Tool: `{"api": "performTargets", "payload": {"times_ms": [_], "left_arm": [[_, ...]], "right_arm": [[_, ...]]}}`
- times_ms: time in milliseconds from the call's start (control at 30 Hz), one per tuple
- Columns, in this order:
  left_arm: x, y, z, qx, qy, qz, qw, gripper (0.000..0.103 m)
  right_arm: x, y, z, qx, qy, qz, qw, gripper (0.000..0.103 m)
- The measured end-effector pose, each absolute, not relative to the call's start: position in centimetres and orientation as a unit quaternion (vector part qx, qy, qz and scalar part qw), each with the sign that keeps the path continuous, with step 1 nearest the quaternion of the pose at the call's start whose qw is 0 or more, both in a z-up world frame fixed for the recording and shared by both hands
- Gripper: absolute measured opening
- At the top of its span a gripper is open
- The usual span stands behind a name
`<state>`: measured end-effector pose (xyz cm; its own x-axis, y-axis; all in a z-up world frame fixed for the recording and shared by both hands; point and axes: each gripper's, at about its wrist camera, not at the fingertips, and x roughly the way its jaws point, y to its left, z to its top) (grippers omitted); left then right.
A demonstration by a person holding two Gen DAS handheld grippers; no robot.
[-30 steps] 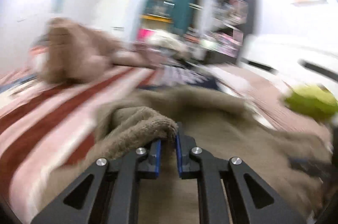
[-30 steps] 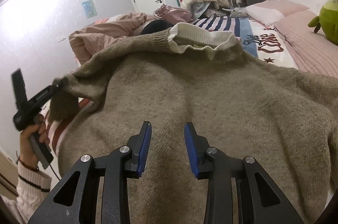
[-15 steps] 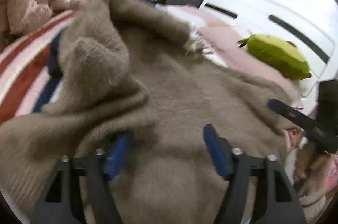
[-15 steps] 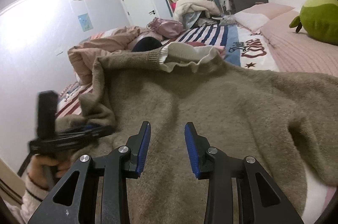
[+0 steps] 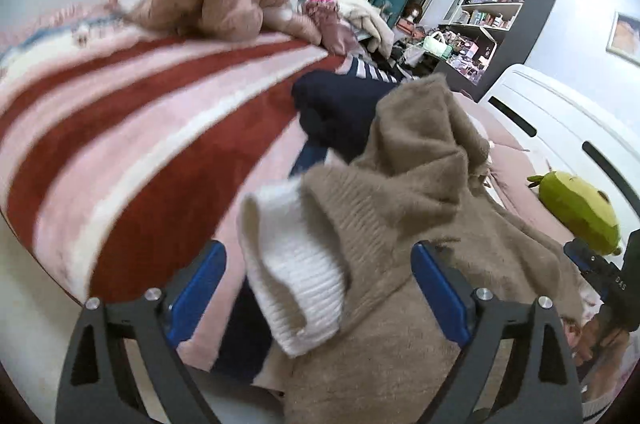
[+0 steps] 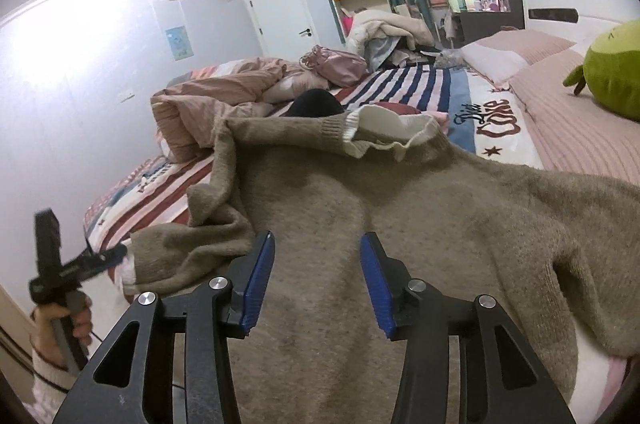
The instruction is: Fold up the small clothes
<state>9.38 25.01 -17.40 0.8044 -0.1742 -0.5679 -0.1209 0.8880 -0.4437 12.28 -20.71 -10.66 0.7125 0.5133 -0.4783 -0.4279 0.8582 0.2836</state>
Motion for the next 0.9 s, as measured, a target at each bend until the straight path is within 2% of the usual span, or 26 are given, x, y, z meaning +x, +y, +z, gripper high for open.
{"api": "performTargets", "payload": {"times_ms": [67, 100, 133, 167, 200, 233, 500, 600, 700, 767, 833, 900], "left_arm": [[10.3, 25.0, -18.4, -0.252, 0.322, -0.027, 0.912, 0.092], [10.9, 24.7, -18.7, -0.254, 0.326, -0.031, 0.91, 0.083], [11.4, 23.8, -19.0, -0.252, 0.327, -0.035, 0.91, 0.059], [12.0, 23.5, -18.8, -0.249, 0.33, -0.043, 0.909, 0.046], [12.3, 22.5, -18.4, -0.248, 0.329, -0.051, 0.91, 0.022], [12.0, 22.1, -18.2, -0.249, 0.318, -0.067, 0.912, 0.011], [11.5, 14.2, -9.8, -0.208, 0.232, -0.2, 0.929, 0.011], [13.1, 9.4, -8.3, -0.191, 0.232, -0.254, 0.919, 0.01], [15.6, 3.7, -9.0, -0.156, 0.262, -0.287, 0.908, 0.012], [17.6, 0.7, -10.4, -0.167, 0.293, -0.322, 0.885, 0.022], [19.3, -1.6, -12.1, -0.183, 0.33, -0.346, 0.859, 0.039], [19.8, -3.4, -13.3, -0.177, 0.351, -0.355, 0.848, 0.048]], "right_arm": [[12.4, -20.4, -10.7, 0.075, 0.281, 0.252, 0.923, 0.04], [12.6, -20.3, -10.7, 0.079, 0.282, 0.253, 0.922, 0.04], [12.7, -20.4, -10.7, 0.081, 0.283, 0.255, 0.921, 0.04], [12.9, -20.4, -10.7, 0.085, 0.283, 0.259, 0.919, 0.04], [12.9, -20.4, -10.7, 0.087, 0.282, 0.261, 0.919, 0.04], [12.9, -20.5, -10.6, 0.088, 0.28, 0.26, 0.92, 0.04], [12.3, -22.6, -10.5, 0.113, 0.26, 0.275, 0.919, 0.042], [11.7, -24.7, -10.6, 0.12, 0.254, 0.26, 0.924, 0.042], [10.4, -27.7, -10.3, 0.129, 0.241, 0.239, 0.932, 0.043], [9.5, -29.9, -10.0, 0.124, 0.237, 0.215, 0.939, 0.048], [8.6, -31.5, -10.0, 0.12, 0.234, 0.19, 0.946, 0.051], [7.9, -33.1, -10.1, 0.124, 0.234, 0.173, 0.949, 0.052]]}}
